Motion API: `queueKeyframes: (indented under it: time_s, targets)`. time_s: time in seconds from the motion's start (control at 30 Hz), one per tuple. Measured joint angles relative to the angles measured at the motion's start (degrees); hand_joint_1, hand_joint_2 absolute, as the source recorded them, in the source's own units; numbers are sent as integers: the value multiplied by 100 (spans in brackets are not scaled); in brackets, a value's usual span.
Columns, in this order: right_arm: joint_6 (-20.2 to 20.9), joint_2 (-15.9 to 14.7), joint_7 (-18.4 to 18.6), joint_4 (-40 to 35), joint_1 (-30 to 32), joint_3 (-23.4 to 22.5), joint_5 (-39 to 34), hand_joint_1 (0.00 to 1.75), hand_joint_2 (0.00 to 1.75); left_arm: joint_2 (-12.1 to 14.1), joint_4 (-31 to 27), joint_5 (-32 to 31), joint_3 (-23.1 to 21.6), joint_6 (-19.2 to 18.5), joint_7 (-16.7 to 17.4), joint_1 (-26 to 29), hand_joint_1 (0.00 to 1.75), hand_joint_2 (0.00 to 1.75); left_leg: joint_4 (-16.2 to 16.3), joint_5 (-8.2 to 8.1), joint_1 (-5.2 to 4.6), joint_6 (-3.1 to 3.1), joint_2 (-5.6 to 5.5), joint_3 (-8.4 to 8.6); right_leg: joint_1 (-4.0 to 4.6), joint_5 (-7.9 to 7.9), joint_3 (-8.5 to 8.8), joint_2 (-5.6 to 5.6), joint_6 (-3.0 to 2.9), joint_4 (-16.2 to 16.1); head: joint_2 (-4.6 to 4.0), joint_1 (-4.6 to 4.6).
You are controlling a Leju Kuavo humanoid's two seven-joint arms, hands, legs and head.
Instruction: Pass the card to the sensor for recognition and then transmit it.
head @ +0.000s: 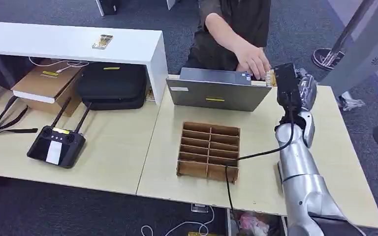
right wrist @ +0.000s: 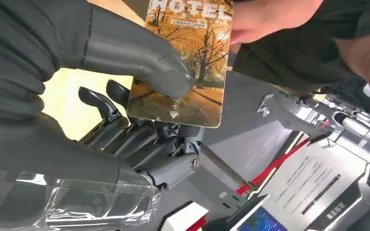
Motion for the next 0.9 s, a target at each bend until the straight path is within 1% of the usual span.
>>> queueKeyframes:
  time_s: [0.43,0.47,0.5,0.53,0.57,0.73,0.9]
  targets:
    - [-63,155,-15,391,-238,199,275,175,175,2,-2,-28,-63,-7,9,-5,0,0,0,0,-1,0,-1,-1,0,0,-1,-1,0,-1,0,0]
    - [-66,168,-15,415,-255,203,282,140,175,2,-2,-28,-63,-7,15,-7,0,0,0,0,-1,0,-1,-1,-1,0,0,-1,0,-1,0,0]
    - [-65,170,-15,428,-266,205,282,140,175,2,-2,-28,-63,-9,17,-8,0,0,0,0,-1,0,-2,-1,-1,0,0,-1,0,-1,0,0]
    - [-63,173,-15,448,-278,212,282,37,175,2,0,-26,-63,-11,22,-9,0,0,0,0,-1,0,-3,-1,-1,0,0,-3,0,-1,0,0]
    - [-63,179,-15,463,-285,214,282,0,175,2,-2,-26,-63,-13,22,-9,0,0,0,0,-1,0,-4,-1,0,0,0,-4,0,-1,0,0]
    - [-173,179,-15,513,-288,214,299,0,175,4,0,-20,-63,-20,22,-10,0,0,0,0,-1,0,-2,0,0,0,-1,-2,0,-1,0,0]
    - [-164,179,-15,518,-278,214,288,0,175,13,-2,-20,-63,-39,24,-11,0,0,0,0,0,0,-2,0,0,0,-1,-2,0,-1,0,0]
